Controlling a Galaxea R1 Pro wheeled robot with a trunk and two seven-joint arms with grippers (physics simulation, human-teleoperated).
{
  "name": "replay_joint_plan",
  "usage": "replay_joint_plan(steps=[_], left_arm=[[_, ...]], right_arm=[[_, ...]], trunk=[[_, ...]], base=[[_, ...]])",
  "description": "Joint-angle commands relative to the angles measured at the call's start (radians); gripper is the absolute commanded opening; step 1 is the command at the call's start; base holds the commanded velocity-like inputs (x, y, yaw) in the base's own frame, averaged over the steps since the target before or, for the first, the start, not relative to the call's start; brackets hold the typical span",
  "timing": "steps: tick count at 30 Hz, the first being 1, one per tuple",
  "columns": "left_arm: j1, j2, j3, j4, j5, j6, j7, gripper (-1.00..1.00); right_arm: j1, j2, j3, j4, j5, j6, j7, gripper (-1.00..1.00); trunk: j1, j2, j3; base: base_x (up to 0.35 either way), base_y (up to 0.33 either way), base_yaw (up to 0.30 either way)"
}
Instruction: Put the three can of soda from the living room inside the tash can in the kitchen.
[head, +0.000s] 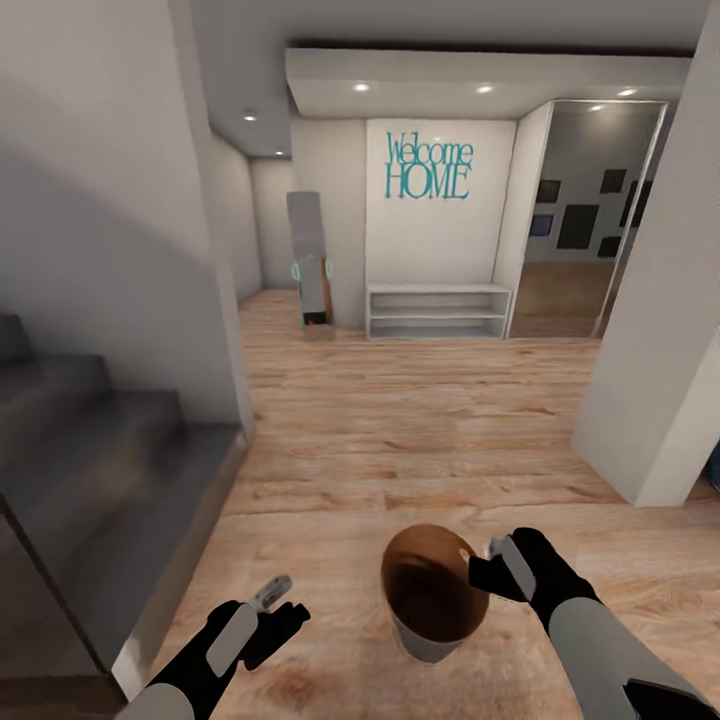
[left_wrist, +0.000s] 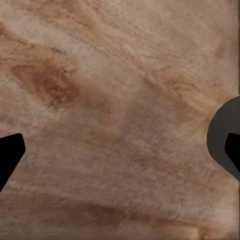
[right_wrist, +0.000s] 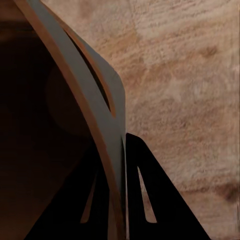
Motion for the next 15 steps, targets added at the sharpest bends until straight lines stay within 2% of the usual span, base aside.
replay_joint_plan(steps=[1,3,4,5,6,11,13,15], left_arm=[[0.000,0.000,0.000,0.000,0.000,0.000,0.000,1.00],[0.000,-0.001,0.000,0.000,0.000,0.000,0.001,1.00],[0.000,-0.002,0.000,0.000,0.000,0.000,0.001,1.00],[0.000,-0.004,0.000,0.000,0.000,0.000,0.001,1.00],[0.000,-0.005,0.000,0.000,0.000,0.000,0.001,1.00],[0.000,-0.012,-0.001,-0.001,0.003,0.000,0.001,1.00],[0.000,-0.014,-0.002,-0.002,0.004,0.000,0.000,1.00],[0.000,-0.014,-0.002,-0.002,0.004,0.000,0.000,1.00]], right_arm=[[0.009,-0.017,-0.001,-0.023,-0.007,0.002,0.010,-1.00],[0.021,-0.043,-0.001,-0.040,-0.006,0.003,0.037,-1.00],[0.029,-0.065,0.000,-0.047,-0.004,0.003,0.067,-1.00],[0.041,-0.098,0.000,-0.052,-0.002,0.004,0.109,-1.00],[0.044,-0.108,0.001,-0.053,-0.001,0.005,0.118,-1.00],[0.057,-0.203,0.003,-0.057,0.006,0.031,0.152,-1.00],[0.057,-0.225,0.004,-0.058,0.006,0.034,0.155,-1.00],[0.057,-0.233,0.005,-0.058,0.007,0.035,0.156,-1.00]], trunk=[[-0.004,0.007,0.003],[-0.012,0.021,0.010],[-0.016,0.028,0.013],[-0.019,0.035,0.016],[-0.023,0.042,0.019],[-0.042,0.077,0.035],[-0.050,0.091,0.041],[-0.058,0.105,0.046]], base=[[0.000,0.000,-0.099],[0.000,0.000,-0.057],[0.000,0.000,-0.033],[0.000,0.000,-0.017],[0.000,0.000,-0.013],[0.000,0.000,-0.006],[0.000,0.000,-0.087],[0.000,0.000,-0.186]])
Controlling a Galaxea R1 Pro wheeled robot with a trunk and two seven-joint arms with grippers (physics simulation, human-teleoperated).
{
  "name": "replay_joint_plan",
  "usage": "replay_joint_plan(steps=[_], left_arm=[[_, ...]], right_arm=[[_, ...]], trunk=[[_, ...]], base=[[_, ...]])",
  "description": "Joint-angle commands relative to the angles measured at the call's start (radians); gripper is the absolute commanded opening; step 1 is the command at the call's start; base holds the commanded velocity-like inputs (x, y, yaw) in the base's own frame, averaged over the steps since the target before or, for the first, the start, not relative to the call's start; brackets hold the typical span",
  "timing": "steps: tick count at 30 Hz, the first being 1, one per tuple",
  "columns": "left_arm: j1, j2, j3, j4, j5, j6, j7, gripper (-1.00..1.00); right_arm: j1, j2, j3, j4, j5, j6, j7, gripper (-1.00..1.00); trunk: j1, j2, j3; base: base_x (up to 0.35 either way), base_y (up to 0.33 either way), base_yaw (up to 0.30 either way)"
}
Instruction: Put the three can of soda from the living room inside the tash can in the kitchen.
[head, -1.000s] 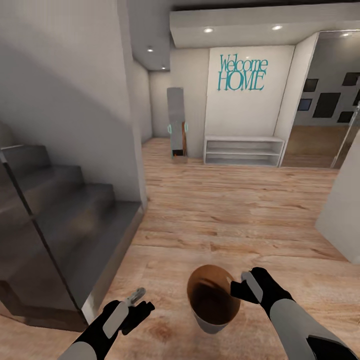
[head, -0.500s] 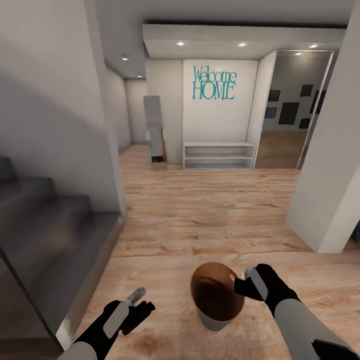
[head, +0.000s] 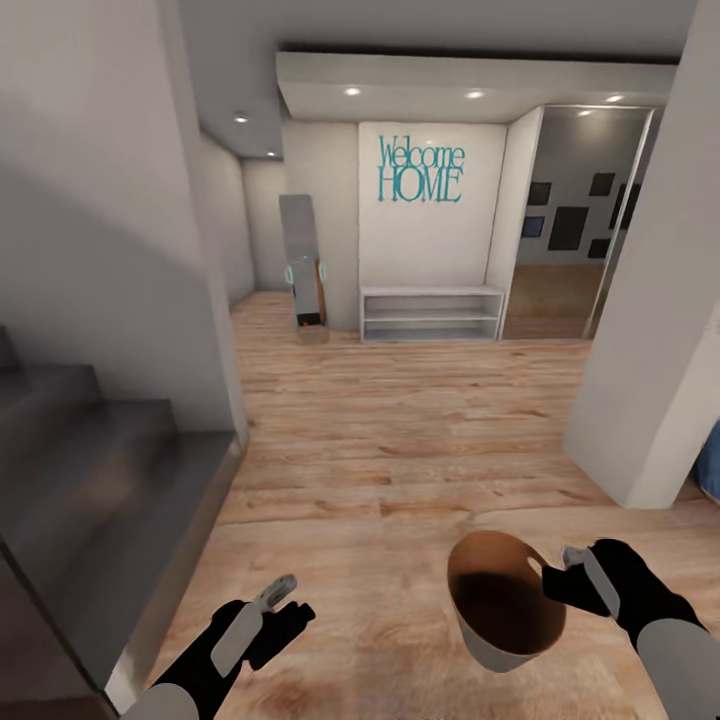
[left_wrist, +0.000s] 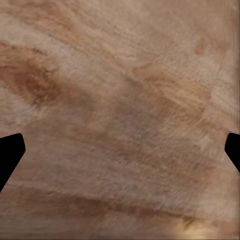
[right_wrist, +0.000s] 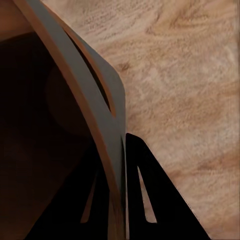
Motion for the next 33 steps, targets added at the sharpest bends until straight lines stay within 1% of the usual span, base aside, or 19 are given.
replay_joint_plan(steps=[1,5,9,11,15,18,19,21,25,33], left_arm=[[0.000,0.000,0.000,0.000,0.000,0.000,0.000,1.00],[0.000,0.002,0.000,0.000,0.001,0.000,-0.002,1.00],[0.001,0.005,0.000,0.000,0.000,0.000,-0.003,1.00],[0.014,0.007,0.000,0.000,0.000,-0.005,-0.003,1.00],[0.024,0.006,0.000,0.000,0.000,-0.017,-0.003,1.00],[0.026,0.004,-0.001,0.000,-0.006,-0.019,-0.002,1.00],[0.026,0.002,-0.001,0.000,-0.028,-0.020,-0.001,1.00],[0.026,0.000,0.000,0.000,-0.039,-0.020,-0.001,1.00],[0.026,-0.001,0.000,0.000,-0.047,-0.020,-0.001,1.00],[0.026,-0.001,-0.001,0.000,-0.050,-0.020,-0.001,1.00]], right_arm=[[0.000,-0.004,0.000,0.000,-0.013,0.001,0.006,-1.00],[0.000,-0.008,0.028,0.000,-0.014,0.002,0.007,-1.00],[0.000,-0.009,0.036,-0.003,-0.014,0.002,0.016,-1.00],[0.001,-0.010,0.038,-0.016,-0.014,0.002,0.038,-1.00],[0.001,-0.011,0.039,-0.021,-0.014,0.003,0.045,-1.00],[0.001,-0.012,0.038,-0.042,-0.014,0.004,0.049,-1.00],[0.001,-0.015,0.038,-0.048,-0.014,0.004,0.050,-1.00],[0.001,-0.022,0.038,-0.049,-0.014,0.011,0.050,-1.00],[0.002,-0.029,0.038,-0.072,-0.014,0.050,0.050,-1.00],[0.013,-0.031,0.037,-0.101,-0.015,0.069,0.051,-1.00]], trunk=[[0.000,0.000,0.000],[0.000,0.000,-0.002],[0.000,0.000,-0.002],[0.000,0.000,-0.002],[0.000,0.000,-0.002],[0.000,0.000,-0.002],[0.000,0.000,-0.002],[0.000,0.000,-0.002],[0.000,0.000,-0.002],[0.000,0.000,-0.002]], base=[[0.000,0.000,-0.239],[0.000,0.000,-0.265],[0.000,0.000,-0.280],[0.000,0.000,-0.284],[-0.015,-0.019,-0.284],[-0.137,-0.197,-0.285],[-0.163,-0.241,-0.286],[-0.166,-0.248,-0.286],[-0.168,-0.261,-0.286],[-0.164,-0.281,-0.287]])
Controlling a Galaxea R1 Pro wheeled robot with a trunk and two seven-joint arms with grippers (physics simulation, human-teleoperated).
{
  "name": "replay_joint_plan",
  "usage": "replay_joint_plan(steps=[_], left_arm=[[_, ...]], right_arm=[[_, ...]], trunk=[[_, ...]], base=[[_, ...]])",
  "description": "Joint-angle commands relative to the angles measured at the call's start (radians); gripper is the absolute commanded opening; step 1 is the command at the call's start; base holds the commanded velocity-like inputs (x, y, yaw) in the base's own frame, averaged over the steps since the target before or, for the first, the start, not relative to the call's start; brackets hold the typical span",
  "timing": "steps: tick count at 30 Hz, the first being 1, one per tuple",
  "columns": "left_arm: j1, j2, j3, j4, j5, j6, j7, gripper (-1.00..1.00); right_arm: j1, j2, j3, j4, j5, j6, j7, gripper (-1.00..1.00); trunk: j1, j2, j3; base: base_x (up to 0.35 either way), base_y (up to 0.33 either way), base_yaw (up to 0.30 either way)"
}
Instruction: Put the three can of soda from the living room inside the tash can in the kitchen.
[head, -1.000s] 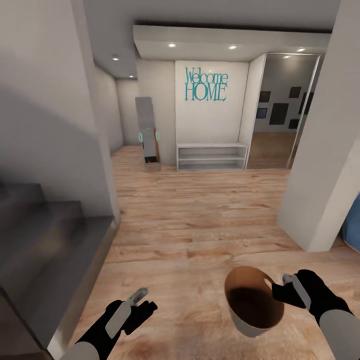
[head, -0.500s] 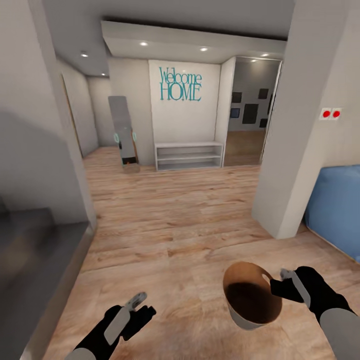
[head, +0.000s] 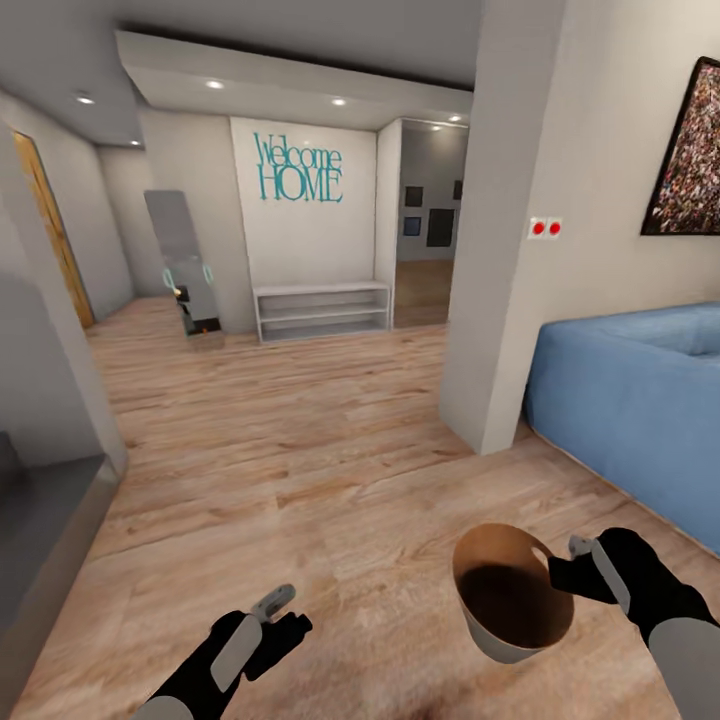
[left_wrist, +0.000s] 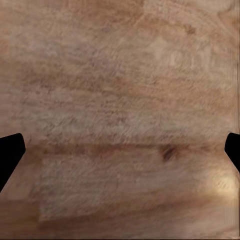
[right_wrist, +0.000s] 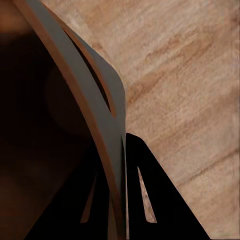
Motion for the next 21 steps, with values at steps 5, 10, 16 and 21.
replay_joint_plan(steps=[5,10,16,21], left_arm=[[0.000,-0.001,0.000,0.000,0.000,0.000,0.000,1.00],[0.000,-0.001,0.000,0.000,0.000,0.000,-0.001,1.00],[0.000,-0.003,-0.014,0.000,-0.001,0.000,0.000,1.00],[0.000,-0.004,-0.065,0.000,0.000,-0.001,-0.001,1.00]], right_arm=[[0.005,0.000,-0.002,-0.004,-0.029,0.004,0.006,-1.00],[0.006,-0.001,-0.002,-0.005,-0.029,0.004,0.006,-1.00],[0.008,-0.028,-0.002,-0.004,-0.031,0.005,0.007,-1.00],[0.009,-0.035,-0.002,-0.004,-0.032,0.006,0.008,-1.00]], trunk=[[0.000,0.000,0.000],[0.000,0.000,0.000],[0.000,0.000,0.000],[0.000,0.000,0.000]], base=[[-0.156,-0.301,-0.287],[-0.154,-0.306,-0.287],[-0.152,-0.308,-0.287],[-0.092,-0.173,-0.287]])
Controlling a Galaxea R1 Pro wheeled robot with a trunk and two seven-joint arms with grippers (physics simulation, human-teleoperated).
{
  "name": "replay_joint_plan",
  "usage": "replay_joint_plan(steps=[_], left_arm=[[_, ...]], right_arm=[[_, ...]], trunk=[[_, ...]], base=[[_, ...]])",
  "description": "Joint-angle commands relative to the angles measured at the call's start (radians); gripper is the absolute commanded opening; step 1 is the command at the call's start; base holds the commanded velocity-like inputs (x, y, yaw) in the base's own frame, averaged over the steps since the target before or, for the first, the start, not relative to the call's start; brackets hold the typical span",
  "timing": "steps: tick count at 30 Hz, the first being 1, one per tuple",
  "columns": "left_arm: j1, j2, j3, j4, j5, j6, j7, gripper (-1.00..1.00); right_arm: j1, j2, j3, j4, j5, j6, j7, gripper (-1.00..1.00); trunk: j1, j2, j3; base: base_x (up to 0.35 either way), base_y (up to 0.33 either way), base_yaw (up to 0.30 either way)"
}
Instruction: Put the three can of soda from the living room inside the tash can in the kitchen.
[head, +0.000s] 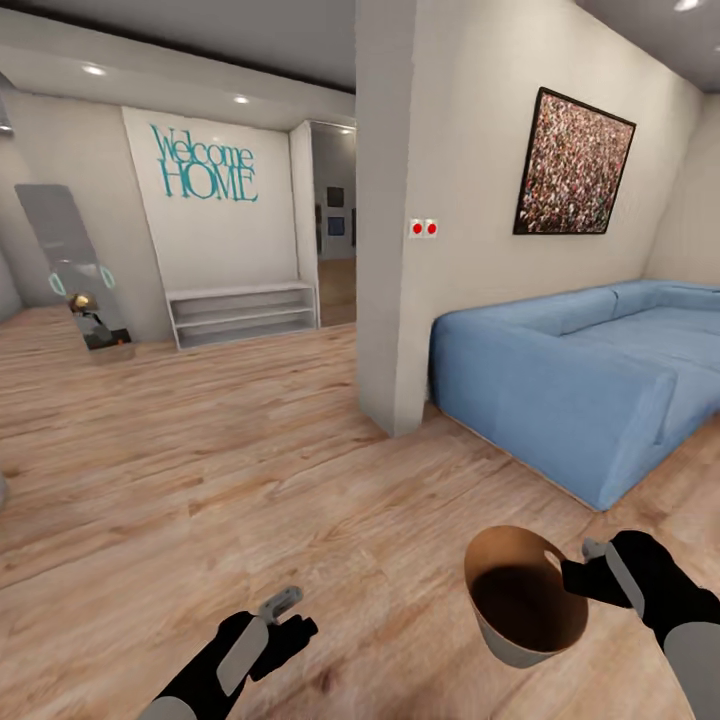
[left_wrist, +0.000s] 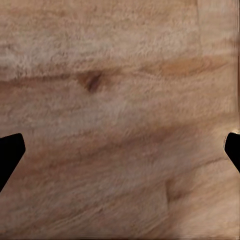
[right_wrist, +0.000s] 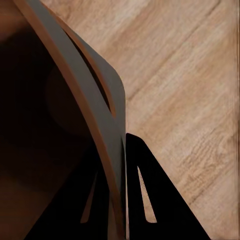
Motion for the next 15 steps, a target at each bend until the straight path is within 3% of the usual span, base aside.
replay_joint_plan(steps=[1,5,15], left_arm=[[0.000,0.000,-0.004,0.000,0.000,0.000,0.000,1.00],[0.000,0.000,-0.014,-0.001,0.003,0.000,-0.001,1.00],[0.000,0.000,-0.015,-0.005,0.009,-0.001,-0.002,1.00]], right_arm=[[0.000,0.000,-0.001,0.000,-0.023,0.001,0.007,-1.00],[0.000,-0.005,-0.001,-0.001,-0.020,0.001,0.069,-1.00],[0.000,-0.009,-0.001,0.000,-0.019,0.001,0.095,-1.00]], trunk=[[0.000,0.000,0.000],[0.000,0.000,0.000],[0.000,0.000,0.000]], base=[[-0.038,-0.069,-0.287],[-0.013,-0.024,-0.287],[-0.002,-0.003,-0.287]])
